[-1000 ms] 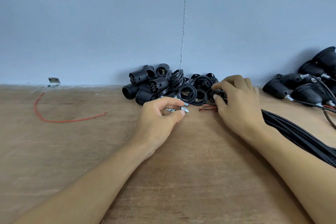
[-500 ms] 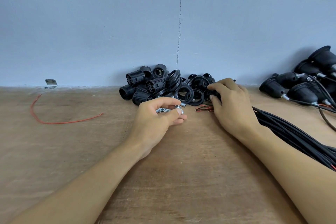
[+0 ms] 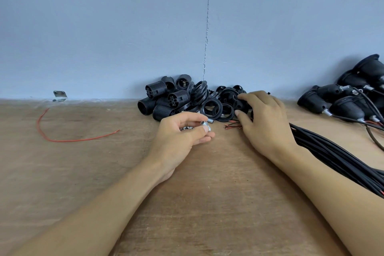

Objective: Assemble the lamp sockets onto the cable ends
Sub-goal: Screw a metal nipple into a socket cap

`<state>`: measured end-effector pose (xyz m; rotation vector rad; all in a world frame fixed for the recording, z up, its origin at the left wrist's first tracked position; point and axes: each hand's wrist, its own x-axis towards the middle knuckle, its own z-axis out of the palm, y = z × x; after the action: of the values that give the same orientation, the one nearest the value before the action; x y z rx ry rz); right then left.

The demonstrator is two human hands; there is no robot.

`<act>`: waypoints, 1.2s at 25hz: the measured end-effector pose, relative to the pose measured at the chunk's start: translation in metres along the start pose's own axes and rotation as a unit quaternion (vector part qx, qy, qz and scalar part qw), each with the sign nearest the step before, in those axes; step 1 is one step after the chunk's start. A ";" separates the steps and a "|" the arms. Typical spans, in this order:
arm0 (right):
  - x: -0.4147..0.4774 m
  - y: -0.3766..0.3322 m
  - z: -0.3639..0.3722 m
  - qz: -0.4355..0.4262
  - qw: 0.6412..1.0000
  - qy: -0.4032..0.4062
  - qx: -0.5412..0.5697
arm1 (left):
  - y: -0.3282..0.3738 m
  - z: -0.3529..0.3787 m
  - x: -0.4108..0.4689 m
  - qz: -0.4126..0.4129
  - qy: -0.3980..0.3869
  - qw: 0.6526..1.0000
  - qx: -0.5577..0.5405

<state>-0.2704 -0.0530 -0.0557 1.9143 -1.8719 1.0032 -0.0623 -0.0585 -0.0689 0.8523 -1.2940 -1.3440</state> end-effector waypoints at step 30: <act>-0.011 -0.024 0.000 -0.071 0.947 -0.124 0.287 | 0.000 0.000 -0.002 0.037 0.001 0.994 0.107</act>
<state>-0.2466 -0.0416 -0.0563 2.5677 -1.6426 1.4329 -0.0620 -0.0564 -0.0688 0.9415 -1.4732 -1.1595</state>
